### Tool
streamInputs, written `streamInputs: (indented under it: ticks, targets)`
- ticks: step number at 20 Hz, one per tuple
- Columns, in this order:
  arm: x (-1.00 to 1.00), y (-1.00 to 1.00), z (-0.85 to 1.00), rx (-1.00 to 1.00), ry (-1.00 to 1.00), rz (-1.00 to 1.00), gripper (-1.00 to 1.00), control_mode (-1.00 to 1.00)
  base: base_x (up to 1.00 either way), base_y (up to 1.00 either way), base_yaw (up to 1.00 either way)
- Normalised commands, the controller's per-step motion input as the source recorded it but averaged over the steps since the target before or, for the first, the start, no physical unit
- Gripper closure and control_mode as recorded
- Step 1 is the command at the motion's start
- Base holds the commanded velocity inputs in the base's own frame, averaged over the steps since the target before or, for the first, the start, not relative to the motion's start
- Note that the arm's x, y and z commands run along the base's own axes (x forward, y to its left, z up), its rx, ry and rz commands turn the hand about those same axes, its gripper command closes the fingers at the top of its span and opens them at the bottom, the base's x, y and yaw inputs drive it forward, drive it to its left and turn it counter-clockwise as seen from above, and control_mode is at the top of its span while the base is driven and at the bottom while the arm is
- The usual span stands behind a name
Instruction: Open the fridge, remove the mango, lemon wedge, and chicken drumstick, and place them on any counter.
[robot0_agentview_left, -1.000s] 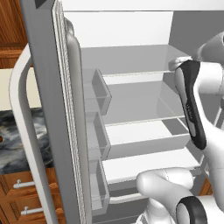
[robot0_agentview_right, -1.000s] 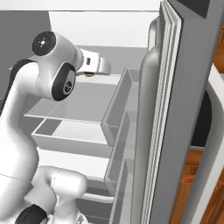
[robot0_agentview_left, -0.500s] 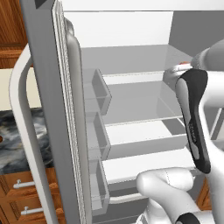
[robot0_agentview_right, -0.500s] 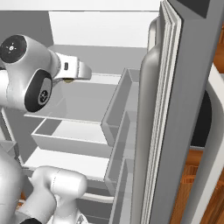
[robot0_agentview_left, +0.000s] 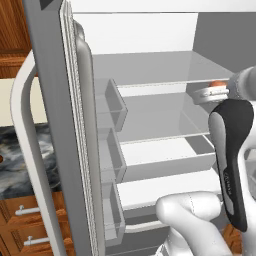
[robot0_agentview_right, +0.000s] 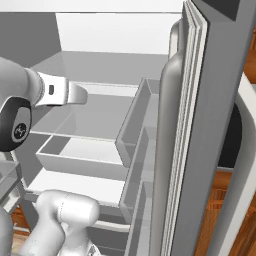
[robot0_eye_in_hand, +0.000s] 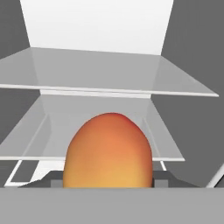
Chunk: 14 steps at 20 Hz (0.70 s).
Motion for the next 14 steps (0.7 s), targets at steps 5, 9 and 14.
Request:
streamInputs:
  ticks: [5, 9, 14]
  targets:
    - [-0.43, 0.0, 0.0, 0.0, 0.0, 0.0, 1.0, -1.0, 0.0, 0.0, 0.0]
    - [0.0, 0.0, 0.0, 0.0, 0.0, 0.0, 1.0, -1.0, 0.0, 0.0, 0.0]
    - [0.0, 0.0, 0.0, 0.0, 0.0, 0.0, 1.0, 1.0, -0.02, 0.0, 0.0]
